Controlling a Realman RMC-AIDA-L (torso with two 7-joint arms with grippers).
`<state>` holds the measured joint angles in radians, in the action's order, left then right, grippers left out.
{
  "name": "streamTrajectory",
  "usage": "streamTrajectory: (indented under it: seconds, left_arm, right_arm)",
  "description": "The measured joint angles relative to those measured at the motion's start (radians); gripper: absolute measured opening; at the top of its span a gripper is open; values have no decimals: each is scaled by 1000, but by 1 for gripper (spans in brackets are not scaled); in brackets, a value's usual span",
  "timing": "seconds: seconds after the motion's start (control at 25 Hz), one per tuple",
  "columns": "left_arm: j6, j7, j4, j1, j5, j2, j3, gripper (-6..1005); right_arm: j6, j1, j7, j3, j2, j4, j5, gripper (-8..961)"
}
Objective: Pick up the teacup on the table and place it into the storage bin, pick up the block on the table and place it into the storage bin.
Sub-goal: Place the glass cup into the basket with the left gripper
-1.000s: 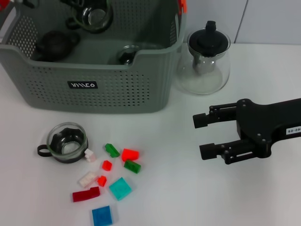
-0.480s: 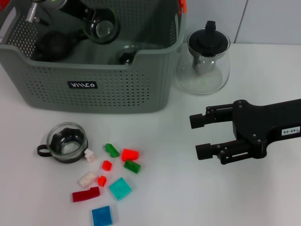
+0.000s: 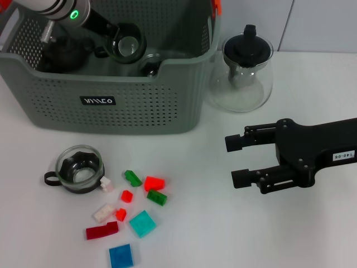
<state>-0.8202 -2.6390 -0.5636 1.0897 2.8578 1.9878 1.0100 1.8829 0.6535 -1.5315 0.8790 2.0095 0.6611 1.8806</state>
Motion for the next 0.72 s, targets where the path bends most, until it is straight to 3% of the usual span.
streamTrajectory:
  seconds: [0.48,0.72]
  left_arm:
    - [24,6,1,-16,0,10,19,63]
    - [34,6,-5,-23,0,17,27,116]
  right_arm:
    - [-4,-4,13,0,0,-9,0,792]
    - [-4,-2,16,0,0,-15,0,792]
